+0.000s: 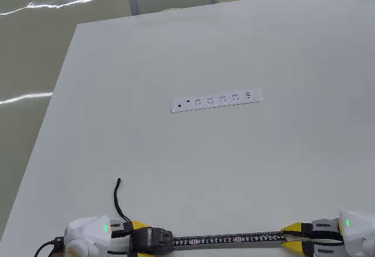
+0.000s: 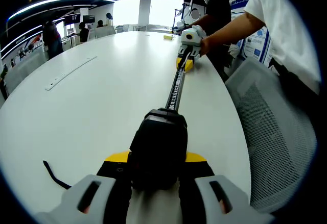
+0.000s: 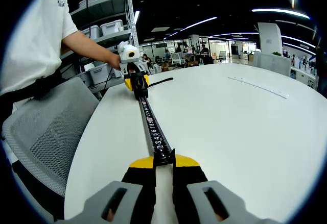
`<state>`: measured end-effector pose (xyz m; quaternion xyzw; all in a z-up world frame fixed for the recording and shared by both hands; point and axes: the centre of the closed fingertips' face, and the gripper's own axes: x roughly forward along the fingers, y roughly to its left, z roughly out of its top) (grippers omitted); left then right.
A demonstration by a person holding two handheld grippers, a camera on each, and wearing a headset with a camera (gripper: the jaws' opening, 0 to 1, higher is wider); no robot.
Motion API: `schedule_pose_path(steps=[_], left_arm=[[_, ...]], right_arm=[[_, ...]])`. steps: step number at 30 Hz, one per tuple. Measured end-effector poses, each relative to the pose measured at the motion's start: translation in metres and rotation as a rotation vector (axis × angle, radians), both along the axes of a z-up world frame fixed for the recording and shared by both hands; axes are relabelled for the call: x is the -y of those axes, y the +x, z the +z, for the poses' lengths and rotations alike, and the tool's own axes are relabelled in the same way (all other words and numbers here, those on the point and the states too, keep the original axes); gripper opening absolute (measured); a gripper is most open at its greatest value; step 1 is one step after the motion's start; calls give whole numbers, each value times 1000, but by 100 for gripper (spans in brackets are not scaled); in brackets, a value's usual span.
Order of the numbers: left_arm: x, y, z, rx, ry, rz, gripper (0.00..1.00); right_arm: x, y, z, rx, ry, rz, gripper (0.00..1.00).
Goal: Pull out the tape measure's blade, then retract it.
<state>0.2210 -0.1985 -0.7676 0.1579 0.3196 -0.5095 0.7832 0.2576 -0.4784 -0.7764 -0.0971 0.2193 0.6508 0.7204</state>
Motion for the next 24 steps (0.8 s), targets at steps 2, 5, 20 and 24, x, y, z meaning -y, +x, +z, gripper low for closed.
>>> schedule_pose_path(steps=[2, 5, 20, 24], left_arm=[[0, 0, -1, -1, 0, 0, 32], [0, 0, -1, -1, 3, -2, 32], [1, 0, 0, -5, 0, 4, 32], [0, 0, -1, -4, 5, -1, 32]], right_arm=[[1, 0, 0, -5, 1, -4, 9], [2, -1, -2, -6, -1, -2, 9], [2, -2, -5, -26, 13, -27, 10], [1, -2, -4, -21, 10, -25, 10]])
